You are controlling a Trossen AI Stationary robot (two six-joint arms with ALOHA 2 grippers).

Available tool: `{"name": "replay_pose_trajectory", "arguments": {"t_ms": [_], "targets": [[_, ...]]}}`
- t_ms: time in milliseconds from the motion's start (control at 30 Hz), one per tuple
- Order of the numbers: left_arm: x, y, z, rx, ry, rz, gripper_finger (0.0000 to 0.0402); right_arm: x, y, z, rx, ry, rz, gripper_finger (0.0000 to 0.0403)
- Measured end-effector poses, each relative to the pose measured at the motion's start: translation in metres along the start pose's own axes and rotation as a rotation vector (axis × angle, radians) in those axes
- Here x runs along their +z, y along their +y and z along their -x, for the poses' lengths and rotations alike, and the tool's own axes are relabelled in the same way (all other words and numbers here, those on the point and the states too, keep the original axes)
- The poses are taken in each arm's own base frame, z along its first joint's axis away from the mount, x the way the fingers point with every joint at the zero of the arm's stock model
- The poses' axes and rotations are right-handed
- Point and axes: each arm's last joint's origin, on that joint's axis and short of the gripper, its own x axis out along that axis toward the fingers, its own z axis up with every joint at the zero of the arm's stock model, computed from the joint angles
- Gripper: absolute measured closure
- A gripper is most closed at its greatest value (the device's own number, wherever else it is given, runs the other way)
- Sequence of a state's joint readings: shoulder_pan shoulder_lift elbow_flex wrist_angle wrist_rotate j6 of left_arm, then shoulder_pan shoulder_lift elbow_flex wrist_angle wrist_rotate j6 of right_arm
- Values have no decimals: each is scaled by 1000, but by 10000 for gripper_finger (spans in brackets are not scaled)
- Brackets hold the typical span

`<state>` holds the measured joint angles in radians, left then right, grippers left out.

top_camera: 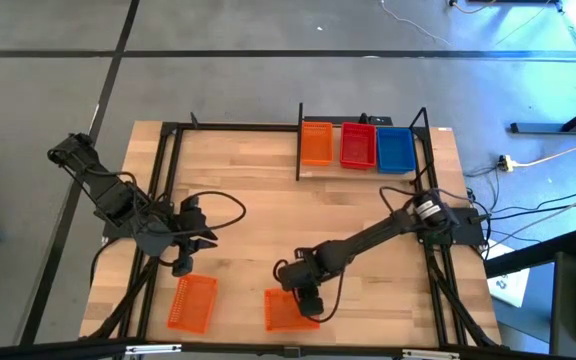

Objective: Stack baskets on shelf by color
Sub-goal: Stack the right orange basket on top of the orange basket on the shelf

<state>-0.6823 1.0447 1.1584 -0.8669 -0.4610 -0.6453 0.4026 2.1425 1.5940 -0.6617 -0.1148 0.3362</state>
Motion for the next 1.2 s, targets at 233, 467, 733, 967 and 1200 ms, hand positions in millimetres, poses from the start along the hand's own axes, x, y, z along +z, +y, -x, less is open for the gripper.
{"name": "replay_pose_trajectory", "arguments": {"t_ms": [233,467,733,967,1200], "targets": [[0,0,0,0,0,0,335,8,-3,17,-2,-20,-84,391],[0,0,0,-3,3,-4,335,23,-7,77,-269,12,-228,399],[-4,-3,2,-10,20,-31,335,34,-15,185,-628,-123,-398,401],[-3,-1,3,75,-46,-95,335,28,-47,265,-697,-405,-617,402],[7,11,1,353,-182,-259,335,11,-93,315,-747,-540,-849,402]]}}
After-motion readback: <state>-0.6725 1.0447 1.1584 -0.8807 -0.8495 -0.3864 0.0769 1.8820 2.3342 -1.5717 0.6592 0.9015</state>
